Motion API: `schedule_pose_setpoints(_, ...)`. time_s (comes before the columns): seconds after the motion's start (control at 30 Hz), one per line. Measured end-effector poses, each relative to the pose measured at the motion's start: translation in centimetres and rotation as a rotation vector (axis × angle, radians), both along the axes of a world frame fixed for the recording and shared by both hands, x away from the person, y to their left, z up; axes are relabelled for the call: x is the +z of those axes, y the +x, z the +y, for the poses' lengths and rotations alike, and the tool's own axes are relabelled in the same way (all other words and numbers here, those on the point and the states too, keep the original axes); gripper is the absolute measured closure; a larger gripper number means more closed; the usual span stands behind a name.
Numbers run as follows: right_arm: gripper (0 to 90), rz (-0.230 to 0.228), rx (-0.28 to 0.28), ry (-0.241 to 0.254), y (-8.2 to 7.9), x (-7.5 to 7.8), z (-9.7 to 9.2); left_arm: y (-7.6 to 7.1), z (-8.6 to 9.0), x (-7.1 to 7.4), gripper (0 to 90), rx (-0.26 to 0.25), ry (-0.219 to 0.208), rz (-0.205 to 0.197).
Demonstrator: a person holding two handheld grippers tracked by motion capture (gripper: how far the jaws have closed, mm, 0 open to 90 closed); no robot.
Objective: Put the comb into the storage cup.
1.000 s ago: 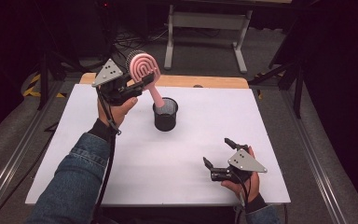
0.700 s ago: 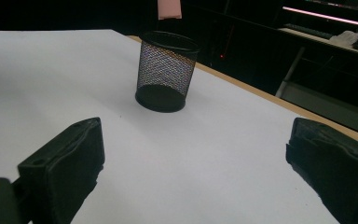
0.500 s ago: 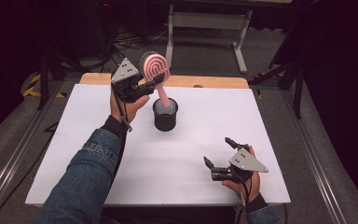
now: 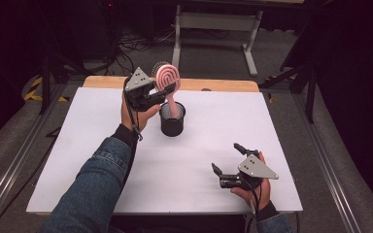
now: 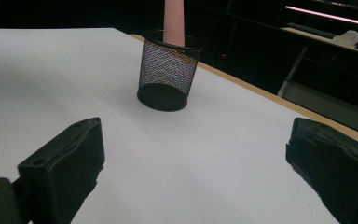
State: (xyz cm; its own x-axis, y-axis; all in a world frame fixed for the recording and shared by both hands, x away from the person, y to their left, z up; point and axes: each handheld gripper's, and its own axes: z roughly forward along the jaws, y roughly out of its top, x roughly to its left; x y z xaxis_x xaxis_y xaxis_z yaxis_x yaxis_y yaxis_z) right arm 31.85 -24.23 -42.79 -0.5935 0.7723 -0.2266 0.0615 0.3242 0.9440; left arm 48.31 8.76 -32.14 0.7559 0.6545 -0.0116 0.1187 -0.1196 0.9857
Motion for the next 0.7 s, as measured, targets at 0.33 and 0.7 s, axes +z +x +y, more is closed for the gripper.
schedule_pose_setpoints(0.33, 4.6, 0.001, 0.001, -0.006, 0.0, 0.0, 0.1, 0.2, -0.3, -1.7, 63.2, -0.003, -0.009, 0.036)
schedule_pose_setpoints(0.7, 4.6, 0.001, 0.002, -0.01, 0.0, -0.1, 0.1, 0.3, -0.7, -3.1, 63.2, -0.009, -0.006, 0.063)
